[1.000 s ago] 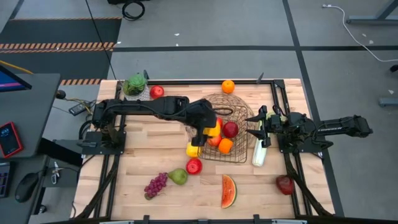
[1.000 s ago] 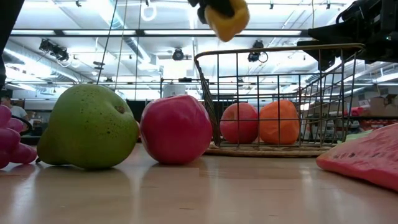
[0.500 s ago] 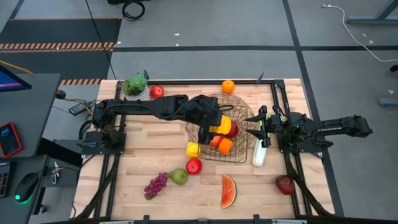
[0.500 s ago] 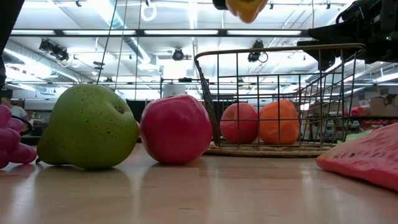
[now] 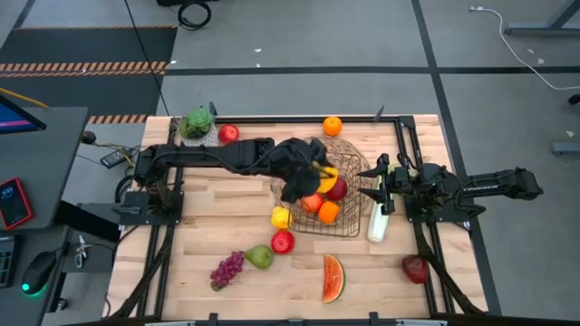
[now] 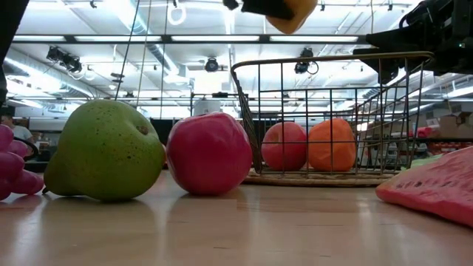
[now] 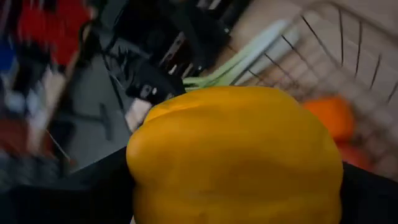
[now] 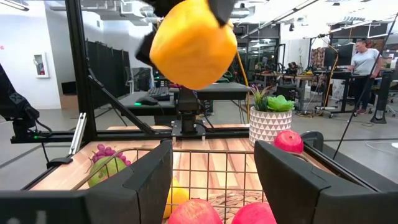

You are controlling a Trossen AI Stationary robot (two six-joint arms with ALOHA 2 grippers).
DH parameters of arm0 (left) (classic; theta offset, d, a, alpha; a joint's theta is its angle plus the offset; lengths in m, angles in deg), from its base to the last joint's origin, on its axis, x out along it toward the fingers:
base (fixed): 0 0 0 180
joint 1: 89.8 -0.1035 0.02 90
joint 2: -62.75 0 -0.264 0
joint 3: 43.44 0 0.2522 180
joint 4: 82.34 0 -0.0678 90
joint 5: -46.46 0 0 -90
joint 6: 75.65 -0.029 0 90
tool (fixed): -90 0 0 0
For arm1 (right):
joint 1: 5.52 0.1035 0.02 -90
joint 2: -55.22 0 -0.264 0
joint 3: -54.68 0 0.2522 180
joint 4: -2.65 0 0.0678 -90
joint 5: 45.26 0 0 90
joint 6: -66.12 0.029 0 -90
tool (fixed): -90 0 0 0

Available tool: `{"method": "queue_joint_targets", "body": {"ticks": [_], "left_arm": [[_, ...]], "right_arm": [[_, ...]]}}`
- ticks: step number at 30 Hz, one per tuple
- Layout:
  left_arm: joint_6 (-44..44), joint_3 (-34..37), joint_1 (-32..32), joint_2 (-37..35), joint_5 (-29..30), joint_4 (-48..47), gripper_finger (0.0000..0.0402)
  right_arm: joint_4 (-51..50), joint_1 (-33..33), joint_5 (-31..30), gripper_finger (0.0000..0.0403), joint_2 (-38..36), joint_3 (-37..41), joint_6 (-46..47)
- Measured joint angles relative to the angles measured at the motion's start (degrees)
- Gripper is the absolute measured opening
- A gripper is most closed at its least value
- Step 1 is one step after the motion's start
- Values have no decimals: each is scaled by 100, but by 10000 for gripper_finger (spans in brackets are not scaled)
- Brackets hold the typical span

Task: Build produce basket
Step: Put the yellow bell pepper into the wire basket

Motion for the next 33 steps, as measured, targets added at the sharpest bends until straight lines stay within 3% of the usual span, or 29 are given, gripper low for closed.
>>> {"method": "queue_joint_targets", "body": {"ticks": [9, 17, 25, 33], "left_arm": [[-2391, 4, 166, 0, 2, -282, 353], [-3518, 4, 369, 0, -9, -479, 353], [-3950, 4, 342, 0, -2, -488, 353], [-3396, 4, 339, 0, -4, -483, 353]], "right_arm": [[0, 2, 1, 231, -1, -2, 2], [0, 2, 1, 231, 1, -2, 2], [0, 2, 1, 231, 1, -2, 2], [0, 1, 0, 231, 0, -2, 1]]}}
